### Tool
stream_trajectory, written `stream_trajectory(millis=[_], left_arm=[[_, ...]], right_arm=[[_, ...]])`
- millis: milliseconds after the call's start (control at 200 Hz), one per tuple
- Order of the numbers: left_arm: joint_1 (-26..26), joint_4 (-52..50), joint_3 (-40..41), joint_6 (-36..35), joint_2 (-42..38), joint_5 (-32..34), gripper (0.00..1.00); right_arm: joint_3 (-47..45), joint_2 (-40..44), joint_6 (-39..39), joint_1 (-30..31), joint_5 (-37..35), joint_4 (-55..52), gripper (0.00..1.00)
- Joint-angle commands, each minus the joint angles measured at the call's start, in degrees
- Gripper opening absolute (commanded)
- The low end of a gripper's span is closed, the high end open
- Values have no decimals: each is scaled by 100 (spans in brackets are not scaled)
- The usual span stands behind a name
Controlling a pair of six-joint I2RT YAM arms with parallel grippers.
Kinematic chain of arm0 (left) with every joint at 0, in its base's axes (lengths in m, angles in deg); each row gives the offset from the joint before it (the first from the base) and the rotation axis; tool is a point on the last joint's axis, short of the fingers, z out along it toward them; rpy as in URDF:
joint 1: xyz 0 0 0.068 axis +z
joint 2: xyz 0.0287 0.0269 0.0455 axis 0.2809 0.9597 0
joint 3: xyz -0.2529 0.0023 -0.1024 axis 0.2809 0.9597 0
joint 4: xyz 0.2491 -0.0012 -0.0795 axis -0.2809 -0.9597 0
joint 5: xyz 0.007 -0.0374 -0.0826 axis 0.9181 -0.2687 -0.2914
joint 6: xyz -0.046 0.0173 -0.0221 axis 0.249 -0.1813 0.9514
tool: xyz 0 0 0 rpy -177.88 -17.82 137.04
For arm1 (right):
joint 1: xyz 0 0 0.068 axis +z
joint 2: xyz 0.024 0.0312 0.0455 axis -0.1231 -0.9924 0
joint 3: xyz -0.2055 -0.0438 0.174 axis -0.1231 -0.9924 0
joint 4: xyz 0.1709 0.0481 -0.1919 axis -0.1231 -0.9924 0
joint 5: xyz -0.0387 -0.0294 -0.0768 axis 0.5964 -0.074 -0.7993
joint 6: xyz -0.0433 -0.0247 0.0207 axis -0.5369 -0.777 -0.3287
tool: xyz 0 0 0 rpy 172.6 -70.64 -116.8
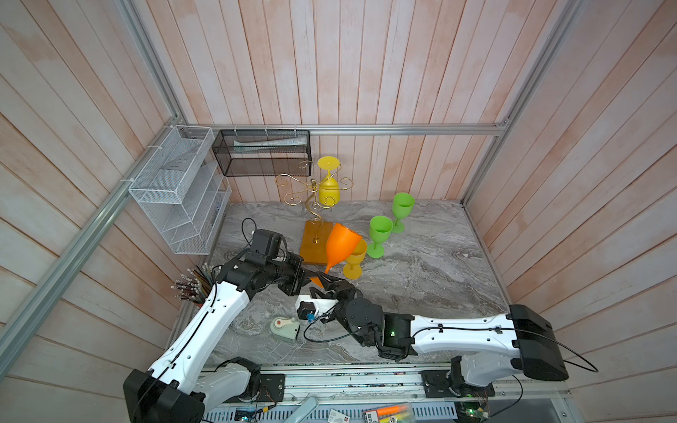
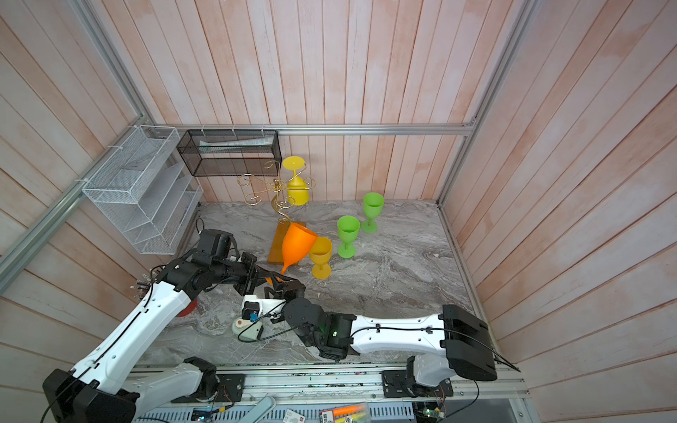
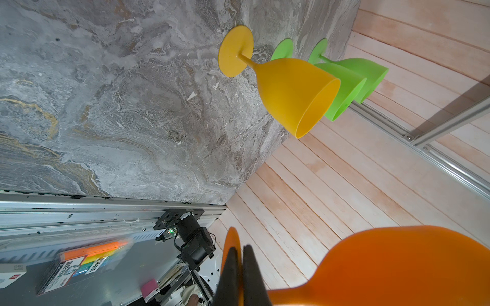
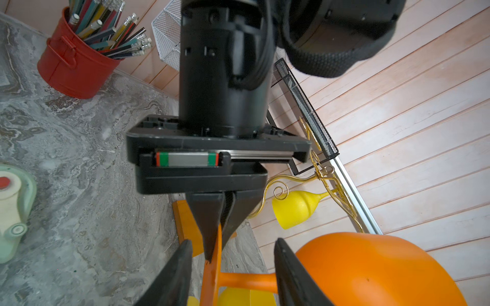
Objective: Take the wine glass off the wine glass rack
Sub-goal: Place the wine glass at the center of the table.
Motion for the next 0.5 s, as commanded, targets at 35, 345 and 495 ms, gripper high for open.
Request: stream_trajectory(millis=[35, 345, 495], left_arm=[[-26, 165, 124, -148, 8, 120, 0], [-2, 617, 660, -195, 10, 245, 0], [7, 779, 769, -300, 6, 308, 0]], right_arm=[[131, 284, 192, 41, -69, -51, 56], [96, 662, 589, 43, -40, -309, 60], [122, 888, 928, 18, -69, -598, 61]])
